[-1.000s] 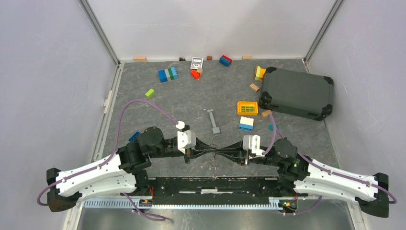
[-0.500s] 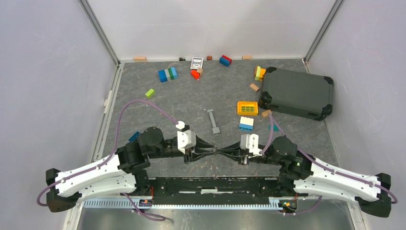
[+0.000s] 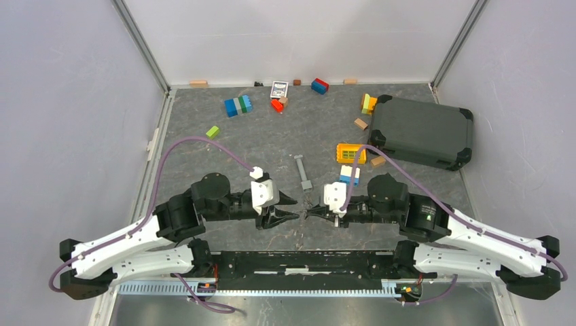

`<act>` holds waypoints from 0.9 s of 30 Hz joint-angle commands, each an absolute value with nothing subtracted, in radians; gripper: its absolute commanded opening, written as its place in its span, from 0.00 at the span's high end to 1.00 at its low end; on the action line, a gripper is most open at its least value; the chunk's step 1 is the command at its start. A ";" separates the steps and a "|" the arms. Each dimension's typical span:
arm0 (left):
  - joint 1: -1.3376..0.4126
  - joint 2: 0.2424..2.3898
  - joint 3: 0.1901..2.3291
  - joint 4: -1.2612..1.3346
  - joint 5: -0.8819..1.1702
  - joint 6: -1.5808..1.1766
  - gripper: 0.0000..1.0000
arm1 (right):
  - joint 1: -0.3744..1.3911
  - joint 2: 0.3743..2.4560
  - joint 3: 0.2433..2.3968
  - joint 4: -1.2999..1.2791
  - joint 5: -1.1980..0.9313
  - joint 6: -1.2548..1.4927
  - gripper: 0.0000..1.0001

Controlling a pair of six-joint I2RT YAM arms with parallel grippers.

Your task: Remove the keys from the keyring

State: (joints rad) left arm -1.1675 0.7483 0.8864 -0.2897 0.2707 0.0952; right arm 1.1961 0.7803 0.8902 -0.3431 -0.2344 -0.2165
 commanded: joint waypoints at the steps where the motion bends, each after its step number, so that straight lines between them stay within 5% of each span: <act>1: -1.167 0.767 0.933 -0.342 0.248 0.148 0.55 | 1.198 0.815 0.975 -0.467 -0.228 -0.256 1.00; 27: -1.168 0.890 0.939 -0.308 0.349 0.145 0.72 | 1.198 0.870 1.018 -0.495 -0.300 -0.261 1.00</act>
